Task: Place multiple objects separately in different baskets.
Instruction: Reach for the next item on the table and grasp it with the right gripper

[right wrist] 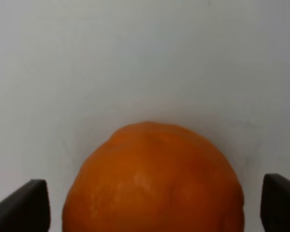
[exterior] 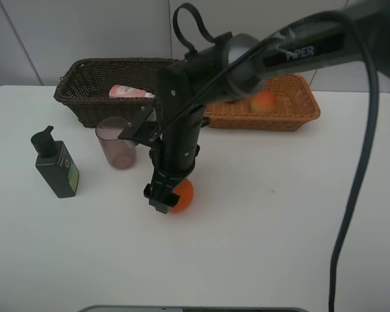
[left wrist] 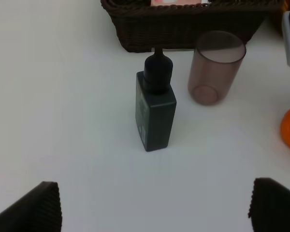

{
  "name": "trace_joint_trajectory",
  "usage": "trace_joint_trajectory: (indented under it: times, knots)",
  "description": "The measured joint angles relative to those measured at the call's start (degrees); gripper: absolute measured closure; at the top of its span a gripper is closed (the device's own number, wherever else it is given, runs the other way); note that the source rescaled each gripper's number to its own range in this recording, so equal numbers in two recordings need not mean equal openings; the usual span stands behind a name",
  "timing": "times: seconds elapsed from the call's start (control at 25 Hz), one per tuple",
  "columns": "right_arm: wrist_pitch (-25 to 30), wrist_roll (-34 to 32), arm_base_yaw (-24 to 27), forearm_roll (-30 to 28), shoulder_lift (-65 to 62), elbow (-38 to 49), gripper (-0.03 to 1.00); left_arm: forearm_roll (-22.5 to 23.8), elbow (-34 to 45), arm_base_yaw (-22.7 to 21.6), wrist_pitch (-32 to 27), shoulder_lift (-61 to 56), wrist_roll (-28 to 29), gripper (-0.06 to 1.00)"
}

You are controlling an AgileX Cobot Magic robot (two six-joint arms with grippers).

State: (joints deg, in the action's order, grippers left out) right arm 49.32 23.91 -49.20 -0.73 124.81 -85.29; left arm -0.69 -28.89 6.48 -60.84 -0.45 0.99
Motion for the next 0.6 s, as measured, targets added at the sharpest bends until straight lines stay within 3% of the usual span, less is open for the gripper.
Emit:
trace_joint_trajectory:
  times: [0.6]
  knots:
    - [-1.4,-0.8,0.0,0.0,1.4,0.0,0.05,0.0,0.0,0.0,0.0,0.0,0.0,-0.05]
